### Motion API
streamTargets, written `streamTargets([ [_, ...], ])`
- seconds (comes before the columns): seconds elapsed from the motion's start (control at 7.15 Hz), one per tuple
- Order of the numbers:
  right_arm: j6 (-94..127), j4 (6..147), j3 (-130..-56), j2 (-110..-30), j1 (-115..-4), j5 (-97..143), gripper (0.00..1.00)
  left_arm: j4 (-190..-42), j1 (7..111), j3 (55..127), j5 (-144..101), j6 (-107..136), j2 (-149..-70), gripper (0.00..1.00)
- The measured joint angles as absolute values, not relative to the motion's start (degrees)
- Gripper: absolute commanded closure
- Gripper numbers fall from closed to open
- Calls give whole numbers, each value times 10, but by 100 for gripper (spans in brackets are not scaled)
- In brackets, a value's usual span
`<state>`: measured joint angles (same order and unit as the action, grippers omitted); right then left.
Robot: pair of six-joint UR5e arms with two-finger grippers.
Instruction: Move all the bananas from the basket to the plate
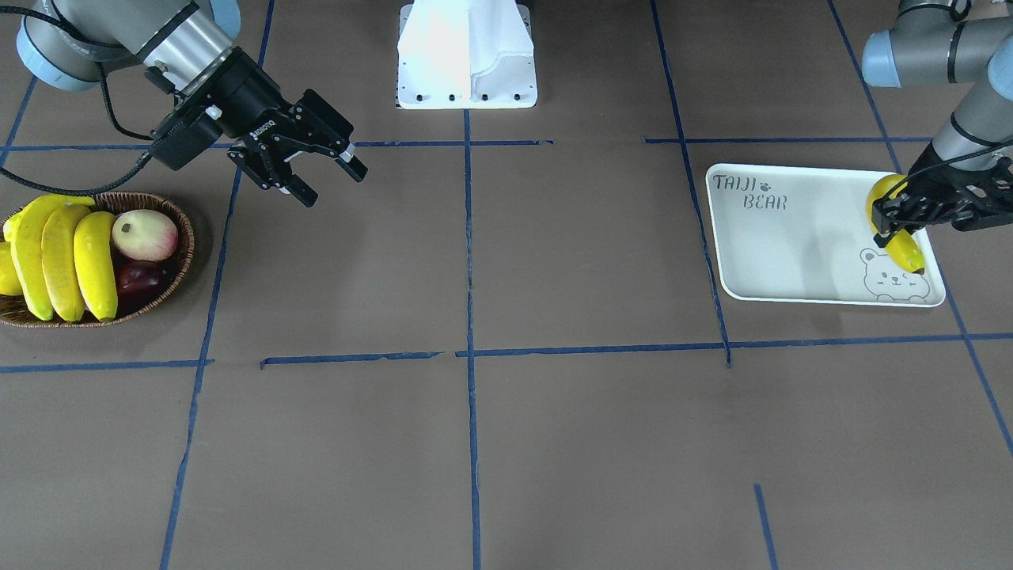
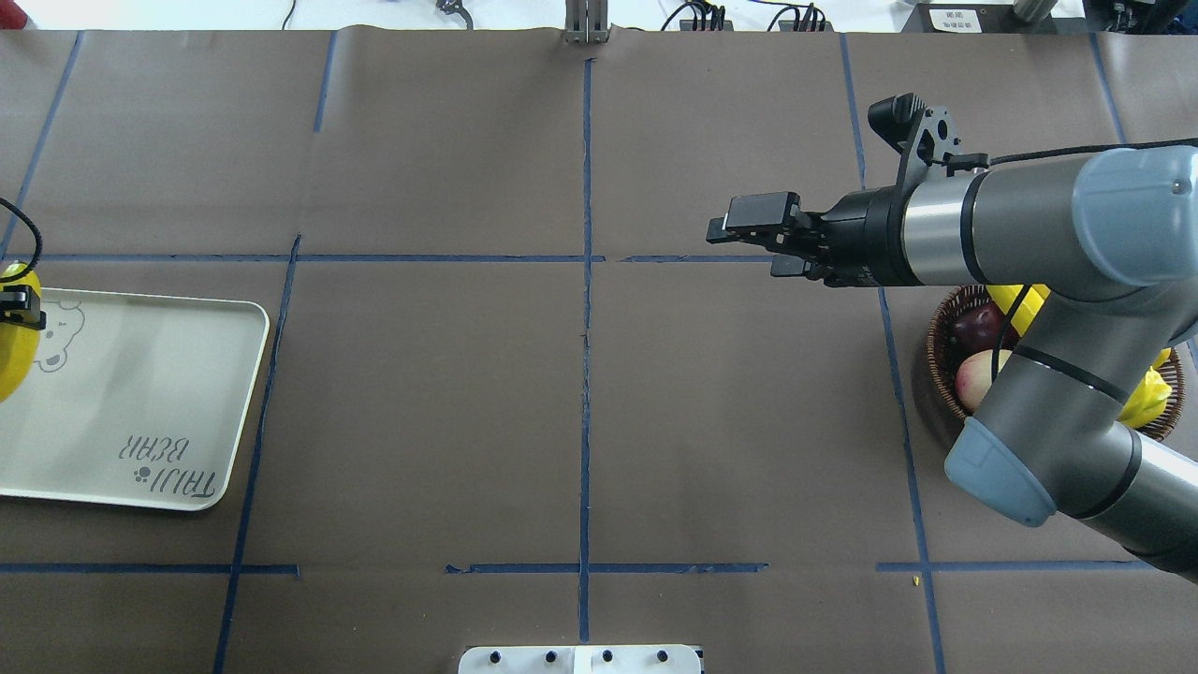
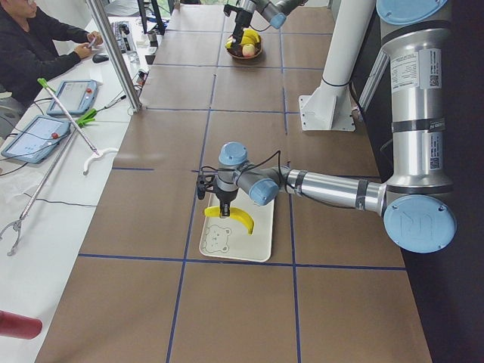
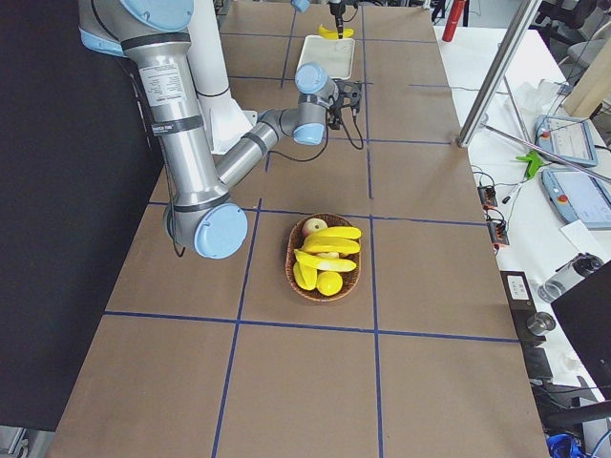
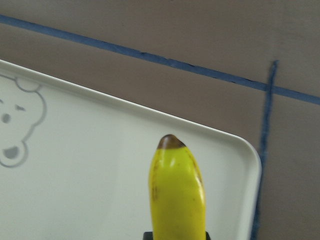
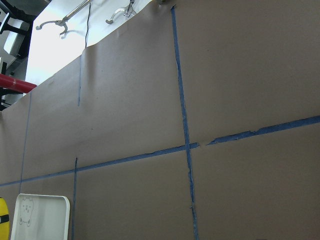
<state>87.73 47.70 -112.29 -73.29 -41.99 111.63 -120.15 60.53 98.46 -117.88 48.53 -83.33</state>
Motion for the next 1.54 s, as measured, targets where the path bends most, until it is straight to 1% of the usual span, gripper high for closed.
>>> streamTargets([
  [0.28,874,483,-1120,-733,-426,1122,0,-1215,611,963,-1180,481,-839,99],
  [0.42,873,483,-1119,-733,-427,1123,0,-1216,611,960,-1181,481,-840,83],
  [0.56,873,483,-1119,-735,-427,1124,0,-1216,611,958,-1181,482,-839,17],
  [0.7,873,483,-1119,-738,-427,1125,0,-1216,611,955,-1181,481,-839,1],
  [1.26,831,484,-1120,-767,-448,1157,0,-1235,611,942,-1182,480,-836,0],
  [1.54,718,480,-1118,-833,-512,1233,0,-1259,610,932,-1202,479,-839,0],
])
